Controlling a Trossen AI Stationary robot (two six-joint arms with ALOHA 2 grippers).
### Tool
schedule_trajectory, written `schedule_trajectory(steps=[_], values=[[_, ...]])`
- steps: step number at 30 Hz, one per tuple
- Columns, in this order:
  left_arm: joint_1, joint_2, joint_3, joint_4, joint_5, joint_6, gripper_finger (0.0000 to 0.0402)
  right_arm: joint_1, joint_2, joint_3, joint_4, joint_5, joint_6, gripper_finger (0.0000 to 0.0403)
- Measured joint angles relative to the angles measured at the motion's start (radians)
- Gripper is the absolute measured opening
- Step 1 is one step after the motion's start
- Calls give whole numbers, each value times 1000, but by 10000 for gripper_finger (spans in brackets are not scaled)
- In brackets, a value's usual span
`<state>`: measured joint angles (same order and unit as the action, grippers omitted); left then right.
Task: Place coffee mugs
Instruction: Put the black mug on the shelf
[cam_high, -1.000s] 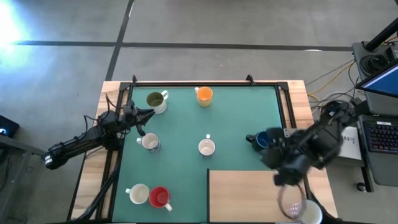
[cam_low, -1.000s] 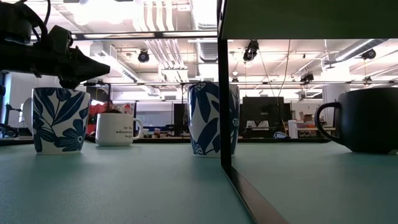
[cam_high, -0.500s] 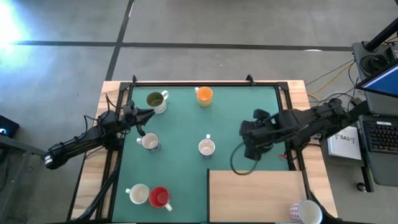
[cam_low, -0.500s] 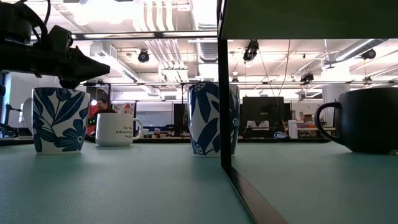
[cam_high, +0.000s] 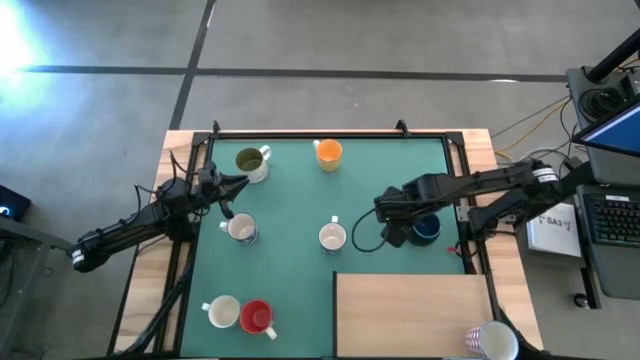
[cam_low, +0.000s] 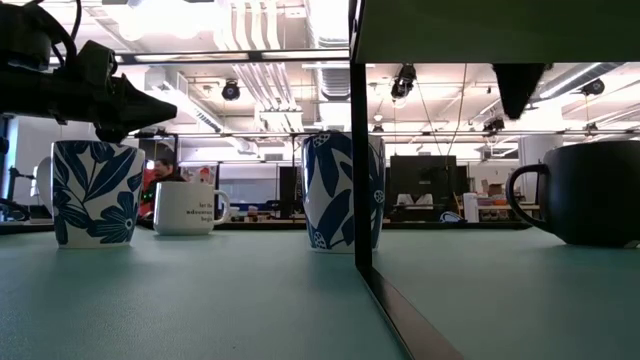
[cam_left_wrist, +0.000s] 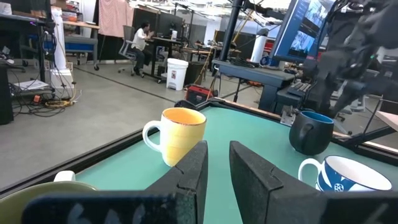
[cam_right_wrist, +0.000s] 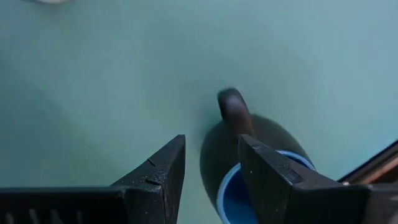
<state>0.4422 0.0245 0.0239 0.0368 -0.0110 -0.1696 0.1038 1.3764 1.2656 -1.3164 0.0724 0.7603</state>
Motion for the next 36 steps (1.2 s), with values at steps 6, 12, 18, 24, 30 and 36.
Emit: schedule_trajectory(steps=[6, 12, 18, 24, 30, 36], values=[[0, 0, 0, 0, 0, 0, 49, -9, -9, -53, -1, -11, 18, 149], [0, 0, 0, 0, 0, 0, 49, -27, -9, -103, -2, -14, 120, 151], [0, 0, 0, 0, 0, 0, 49, -33, -18, -150, -4, -28, 241, 150], [0, 0, 0, 0, 0, 0, 49, -33, -61, -207, 18, -29, 302, 148], [0, 0, 0, 0, 0, 0, 49, -35, -101, -207, 7, -47, 165, 142], [0, 0, 0, 0, 0, 0, 49, -52, -119, -159, -94, -50, -52, 137]])
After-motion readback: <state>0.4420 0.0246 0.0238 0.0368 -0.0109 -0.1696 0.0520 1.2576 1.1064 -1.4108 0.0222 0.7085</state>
